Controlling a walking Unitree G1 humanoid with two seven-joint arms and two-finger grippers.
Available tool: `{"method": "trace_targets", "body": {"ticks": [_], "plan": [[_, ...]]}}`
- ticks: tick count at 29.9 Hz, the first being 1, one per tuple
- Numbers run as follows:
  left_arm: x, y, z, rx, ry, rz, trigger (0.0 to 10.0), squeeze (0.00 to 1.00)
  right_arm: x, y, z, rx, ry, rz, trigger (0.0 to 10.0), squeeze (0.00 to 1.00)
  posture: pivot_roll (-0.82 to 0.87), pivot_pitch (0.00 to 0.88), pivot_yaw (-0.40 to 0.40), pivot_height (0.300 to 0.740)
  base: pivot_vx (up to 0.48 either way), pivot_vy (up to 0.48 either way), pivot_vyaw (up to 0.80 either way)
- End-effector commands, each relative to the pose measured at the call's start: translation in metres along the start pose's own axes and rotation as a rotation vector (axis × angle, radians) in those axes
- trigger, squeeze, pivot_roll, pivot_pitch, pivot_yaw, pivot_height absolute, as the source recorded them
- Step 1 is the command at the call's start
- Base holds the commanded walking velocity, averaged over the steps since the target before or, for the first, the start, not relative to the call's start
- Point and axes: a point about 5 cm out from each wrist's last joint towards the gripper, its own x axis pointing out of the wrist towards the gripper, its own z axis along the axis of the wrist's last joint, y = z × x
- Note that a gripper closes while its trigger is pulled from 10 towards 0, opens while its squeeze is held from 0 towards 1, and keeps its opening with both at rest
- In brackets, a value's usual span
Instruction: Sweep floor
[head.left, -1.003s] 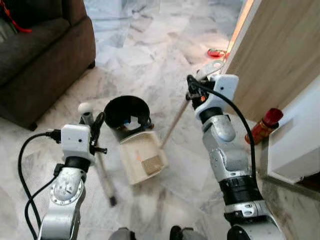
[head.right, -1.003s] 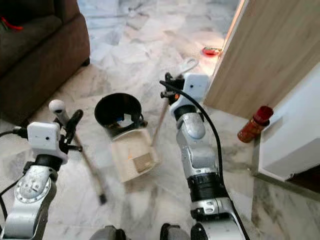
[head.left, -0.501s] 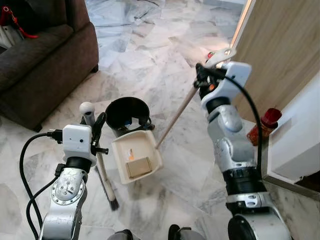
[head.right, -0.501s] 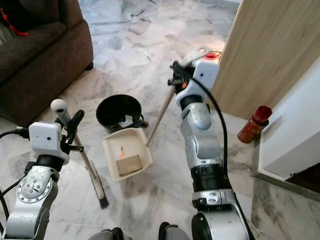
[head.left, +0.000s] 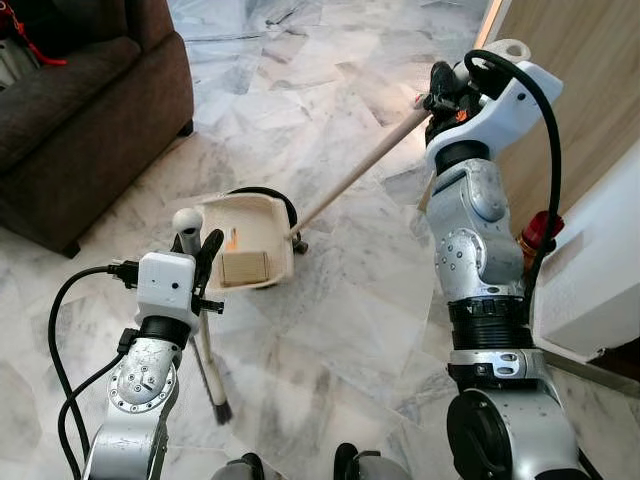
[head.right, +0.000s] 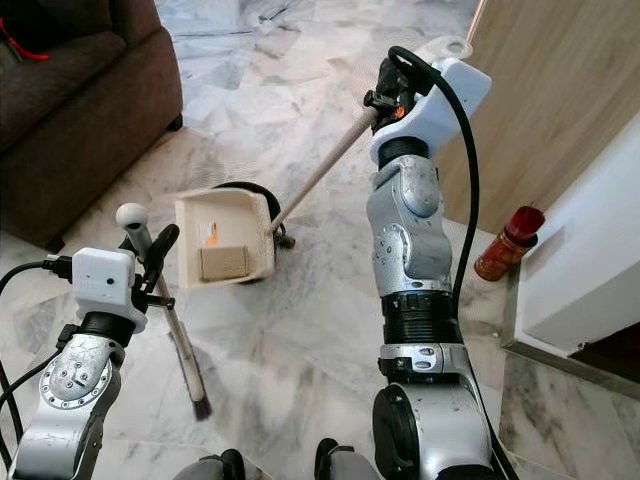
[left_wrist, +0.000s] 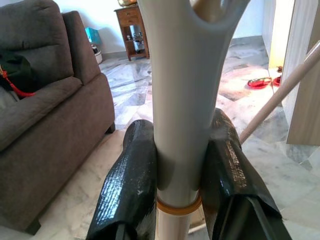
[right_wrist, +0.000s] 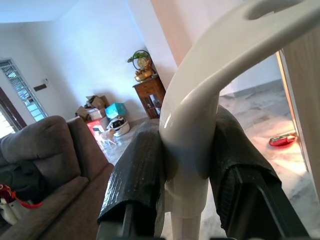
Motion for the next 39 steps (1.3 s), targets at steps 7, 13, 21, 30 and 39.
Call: {"method": "trace_targets", "body": {"ticks": [7,13,21,30,39], "plan": [[-0.004,0.001,0.005,0.039,-0.031,-0.007,10.0,0.00,0.004,0.012,0.023,0.066,-0.105,0.037,10.0,0.00,0.01,0.188,-0.030,0.740,0.000,0.000,0.00],[-0.005,0.000,0.006,0.044,-0.037,-0.009,10.0,0.00,0.002,0.014,0.023,0.074,-0.113,0.056,10.0,0.00,0.01,0.181,-0.030,0.740,0.000,0.000,0.00],[-0.006,-0.001,0.006,0.042,-0.041,-0.014,10.0,0.00,-0.005,0.021,0.028,0.073,-0.176,0.111,10.0,0.00,0.01,0.170,-0.027,0.740,0.000,0.000,0.00],[-0.004,0.000,0.007,0.043,-0.045,-0.014,10.0,0.00,-0.007,0.024,0.030,0.086,-0.201,0.137,10.0,0.00,0.01,0.180,-0.026,0.740,0.000,0.000,0.00],[-0.003,0.000,0.007,0.044,-0.047,-0.012,10.0,0.00,-0.007,0.025,0.029,0.082,-0.199,0.146,10.0,0.00,0.01,0.185,-0.027,0.740,0.000,0.000,0.00]]}}
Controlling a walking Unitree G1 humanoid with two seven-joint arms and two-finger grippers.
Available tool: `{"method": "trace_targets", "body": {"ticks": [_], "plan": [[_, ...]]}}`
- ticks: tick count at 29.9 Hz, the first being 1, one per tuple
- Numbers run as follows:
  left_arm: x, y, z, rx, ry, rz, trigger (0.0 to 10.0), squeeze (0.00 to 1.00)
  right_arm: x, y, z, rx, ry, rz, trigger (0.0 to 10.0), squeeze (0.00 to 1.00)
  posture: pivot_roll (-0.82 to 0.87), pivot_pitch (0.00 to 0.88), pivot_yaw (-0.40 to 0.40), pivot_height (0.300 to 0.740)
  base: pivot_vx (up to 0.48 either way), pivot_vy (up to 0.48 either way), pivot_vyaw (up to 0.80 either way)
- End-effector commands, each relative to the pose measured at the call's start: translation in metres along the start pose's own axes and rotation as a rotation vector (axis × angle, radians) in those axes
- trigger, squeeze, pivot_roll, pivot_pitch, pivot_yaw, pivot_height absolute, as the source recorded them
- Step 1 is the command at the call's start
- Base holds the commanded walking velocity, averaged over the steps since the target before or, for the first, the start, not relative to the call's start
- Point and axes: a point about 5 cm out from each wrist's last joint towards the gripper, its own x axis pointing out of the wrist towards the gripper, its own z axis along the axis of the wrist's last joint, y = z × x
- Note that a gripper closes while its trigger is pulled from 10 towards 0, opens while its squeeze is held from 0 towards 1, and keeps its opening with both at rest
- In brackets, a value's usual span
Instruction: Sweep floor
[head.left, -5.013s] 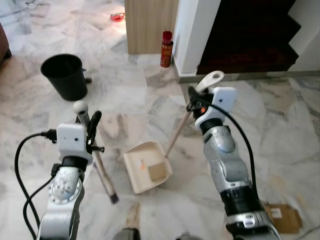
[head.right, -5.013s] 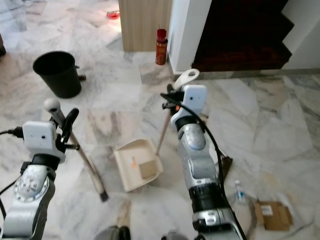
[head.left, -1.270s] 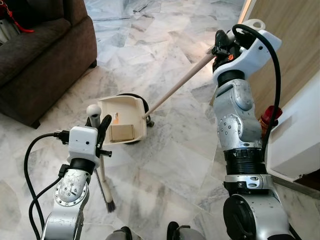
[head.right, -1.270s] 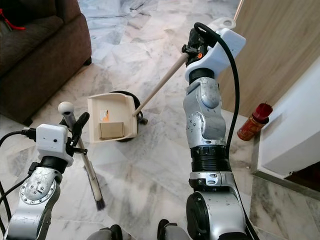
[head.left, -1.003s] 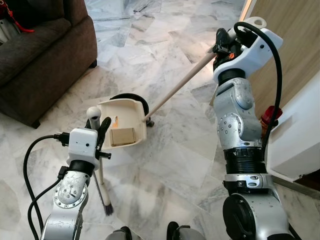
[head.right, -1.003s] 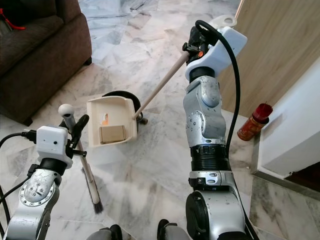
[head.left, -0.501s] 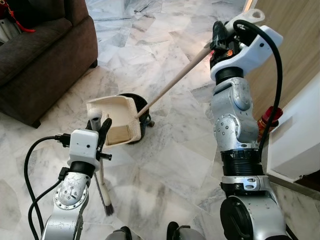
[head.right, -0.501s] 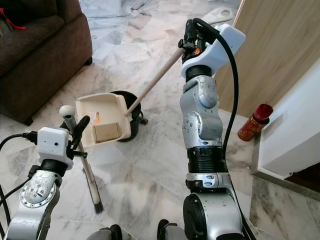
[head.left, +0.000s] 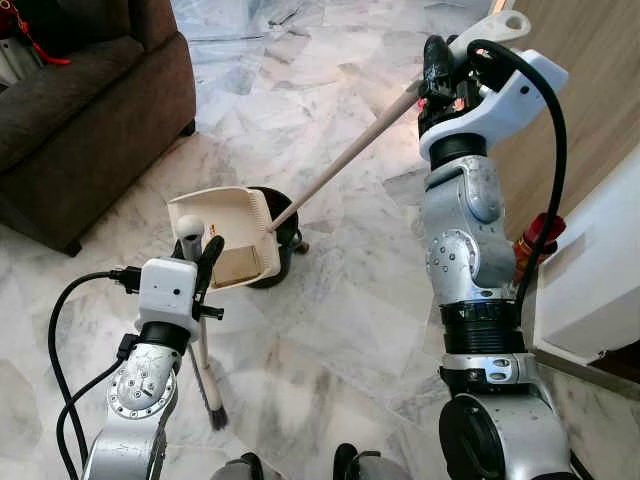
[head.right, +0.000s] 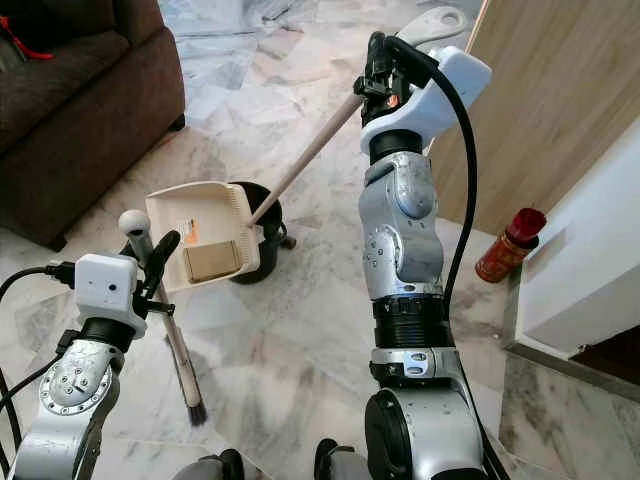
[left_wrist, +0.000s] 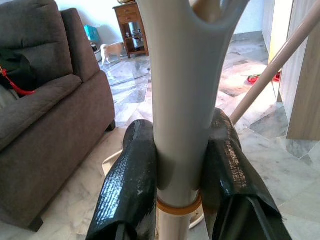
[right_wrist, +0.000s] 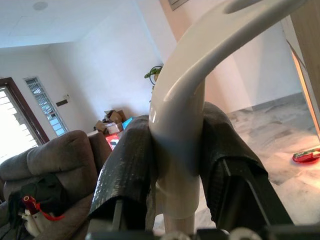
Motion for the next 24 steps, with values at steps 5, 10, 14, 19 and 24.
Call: {"method": "trace_targets", "body": {"ticks": [5,10,14,19,24], "plan": [[0.0007,0.0015,0.0100,0.035,-0.057,-0.004,10.0,0.00,0.0000,0.0113,0.0204,0.037,-0.110,0.052,10.0,0.00,0.01,0.190,-0.027,0.740,0.096,0.000,0.00],[0.0010,0.0020,0.0100,0.037,-0.058,-0.002,10.0,0.00,0.0002,0.0112,0.0206,0.036,-0.111,0.051,10.0,0.00,0.01,0.193,-0.027,0.740,0.201,0.000,0.00],[0.0012,0.0021,0.0102,0.038,-0.058,-0.002,10.0,0.00,0.0005,0.0112,0.0207,0.035,-0.110,0.055,10.0,0.00,0.01,0.194,-0.027,0.740,0.288,0.000,0.00],[0.0012,0.0019,0.0104,0.037,-0.059,-0.002,10.0,0.00,0.0005,0.0110,0.0207,0.035,-0.109,0.057,10.0,0.00,0.01,0.194,-0.026,0.740,0.313,0.000,0.00],[0.0011,0.0017,0.0105,0.036,-0.059,-0.004,10.0,0.00,0.0003,0.0113,0.0206,0.036,-0.107,0.060,10.0,0.00,0.01,0.195,-0.026,0.740,0.317,0.000,0.00]]}}
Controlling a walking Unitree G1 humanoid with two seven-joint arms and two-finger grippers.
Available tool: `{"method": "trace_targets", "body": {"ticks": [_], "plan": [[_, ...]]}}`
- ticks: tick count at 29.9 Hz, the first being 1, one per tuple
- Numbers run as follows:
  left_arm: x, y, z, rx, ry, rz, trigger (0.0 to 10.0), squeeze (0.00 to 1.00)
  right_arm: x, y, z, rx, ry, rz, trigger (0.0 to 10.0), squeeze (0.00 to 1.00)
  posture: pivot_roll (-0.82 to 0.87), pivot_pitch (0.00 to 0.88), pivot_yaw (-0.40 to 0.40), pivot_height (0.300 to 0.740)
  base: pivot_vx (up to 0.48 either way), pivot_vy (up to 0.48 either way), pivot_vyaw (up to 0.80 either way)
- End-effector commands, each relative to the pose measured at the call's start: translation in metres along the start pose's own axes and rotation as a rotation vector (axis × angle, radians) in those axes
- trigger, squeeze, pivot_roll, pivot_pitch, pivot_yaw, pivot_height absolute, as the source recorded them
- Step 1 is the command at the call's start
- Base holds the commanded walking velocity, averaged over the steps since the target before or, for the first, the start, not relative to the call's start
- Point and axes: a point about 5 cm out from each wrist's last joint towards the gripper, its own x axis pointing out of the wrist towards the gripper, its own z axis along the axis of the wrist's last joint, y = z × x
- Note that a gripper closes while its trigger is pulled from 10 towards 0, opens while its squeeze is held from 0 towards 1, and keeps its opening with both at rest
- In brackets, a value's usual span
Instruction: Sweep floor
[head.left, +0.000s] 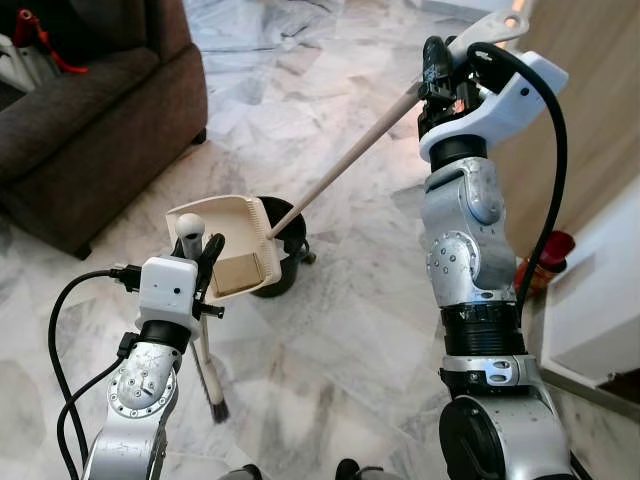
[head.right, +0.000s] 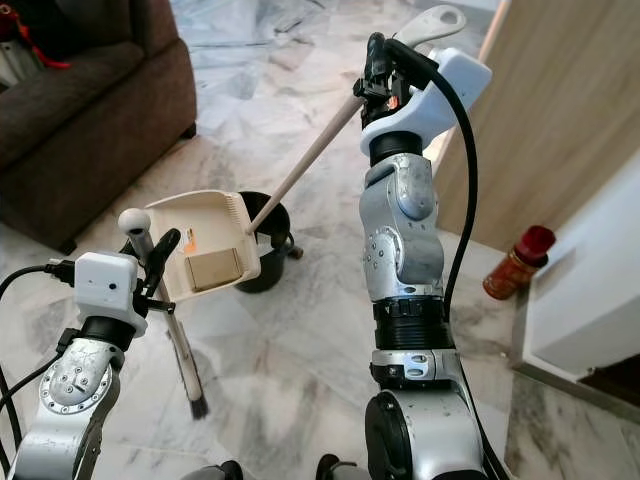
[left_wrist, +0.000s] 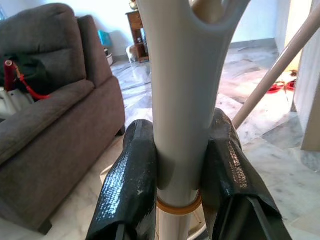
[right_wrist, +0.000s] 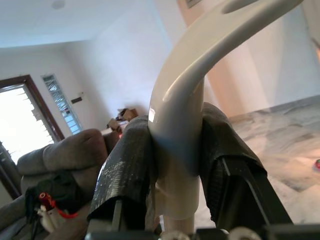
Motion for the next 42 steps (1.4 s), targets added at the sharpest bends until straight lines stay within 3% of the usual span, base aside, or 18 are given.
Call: {"method": "trace_targets", "body": {"ticks": [1,42], "plan": [[0.0006,0.0018,0.0087,0.035,-0.044,-0.002,10.0,0.00,0.0017,0.0103,0.0205,0.034,-0.105,0.043,10.0,0.00,0.01,0.195,-0.026,0.740,0.319,0.000,0.00],[0.0014,0.0020,0.0089,0.032,-0.052,0.008,10.0,0.00,0.0015,0.0123,0.0174,0.056,-0.087,0.052,10.0,0.00,0.02,0.184,-0.031,0.740,0.323,0.000,-0.08]]}}
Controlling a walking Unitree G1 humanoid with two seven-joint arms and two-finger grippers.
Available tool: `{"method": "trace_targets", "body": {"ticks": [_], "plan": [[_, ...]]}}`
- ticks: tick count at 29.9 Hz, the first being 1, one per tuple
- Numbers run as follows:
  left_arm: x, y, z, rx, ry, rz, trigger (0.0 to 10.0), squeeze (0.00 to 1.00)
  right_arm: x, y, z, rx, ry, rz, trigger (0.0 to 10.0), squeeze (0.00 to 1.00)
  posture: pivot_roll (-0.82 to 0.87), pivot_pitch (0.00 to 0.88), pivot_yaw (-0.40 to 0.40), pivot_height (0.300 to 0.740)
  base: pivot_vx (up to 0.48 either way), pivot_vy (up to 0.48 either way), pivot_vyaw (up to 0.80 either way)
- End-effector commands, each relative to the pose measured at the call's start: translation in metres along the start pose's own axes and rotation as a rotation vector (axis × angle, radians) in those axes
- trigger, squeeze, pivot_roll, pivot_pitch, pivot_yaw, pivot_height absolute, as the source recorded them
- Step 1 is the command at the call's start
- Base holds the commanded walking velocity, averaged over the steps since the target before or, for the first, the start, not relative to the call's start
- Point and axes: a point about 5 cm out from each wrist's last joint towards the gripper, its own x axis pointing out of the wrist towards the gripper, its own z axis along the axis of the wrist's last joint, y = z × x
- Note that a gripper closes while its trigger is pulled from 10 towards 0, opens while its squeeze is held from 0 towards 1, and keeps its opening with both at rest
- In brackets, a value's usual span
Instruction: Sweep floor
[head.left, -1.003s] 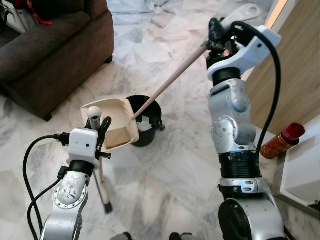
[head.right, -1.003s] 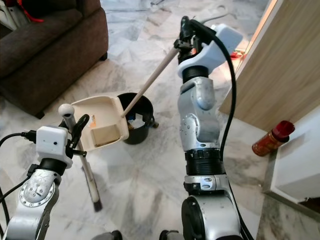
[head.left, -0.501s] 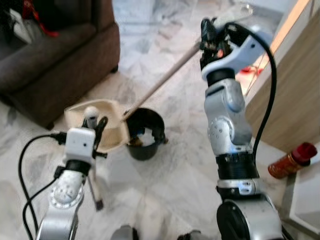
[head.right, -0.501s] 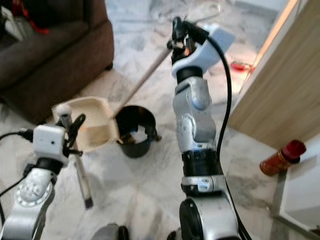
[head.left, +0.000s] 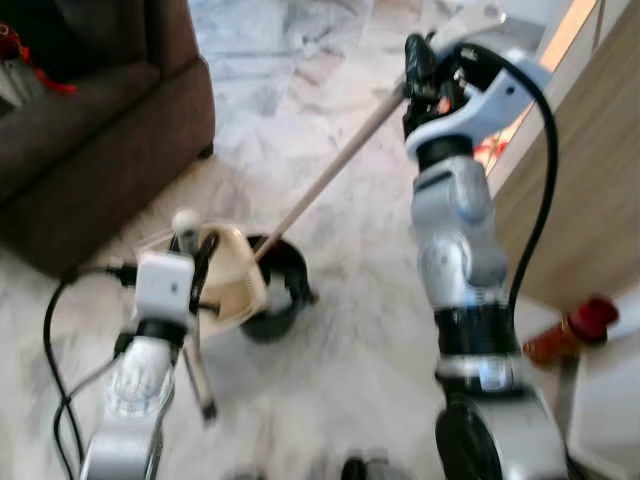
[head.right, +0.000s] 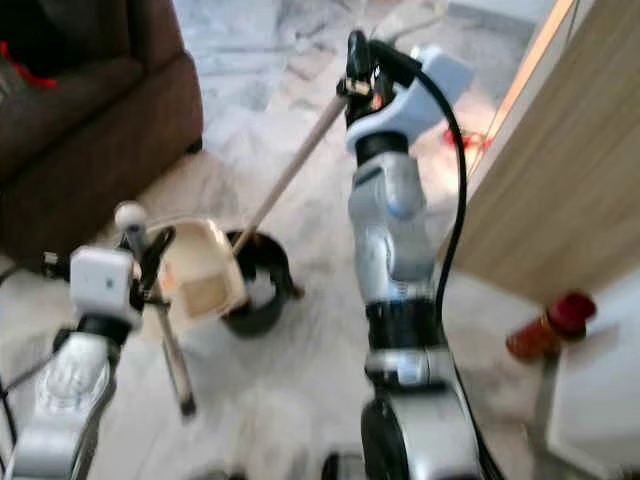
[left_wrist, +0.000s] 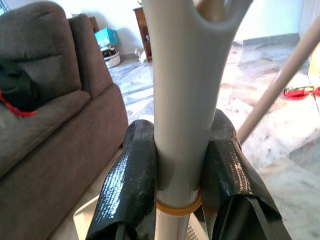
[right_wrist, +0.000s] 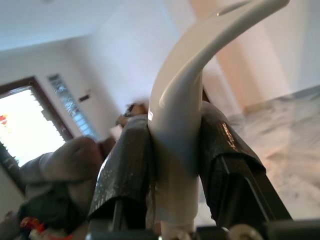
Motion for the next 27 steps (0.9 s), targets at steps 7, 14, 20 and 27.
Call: {"method": "trace_targets", "body": {"ticks": [7,14,20,27], "plan": [[0.001,0.005,0.009,0.016,-0.050,0.015,10.0,0.00,0.006,0.016,0.019,0.009,-0.089,0.055,10.0,0.00,0.02,0.187,-0.033,0.740,0.325,0.000,0.00],[0.001,0.010,0.010,0.024,-0.062,0.032,10.0,0.00,0.005,0.018,0.018,0.017,-0.082,0.072,10.0,0.00,0.02,0.191,-0.032,0.740,0.271,0.000,0.00],[-0.002,0.018,0.009,0.040,-0.058,0.044,10.0,0.00,0.002,0.022,0.015,0.021,-0.063,0.106,10.0,0.00,0.02,0.194,-0.033,0.740,0.000,0.000,0.00],[-0.003,0.023,0.009,0.056,-0.055,0.054,10.0,0.00,-0.005,0.026,0.014,0.024,-0.059,0.144,10.0,0.00,0.02,0.197,-0.032,0.740,0.000,0.000,0.00]]}}
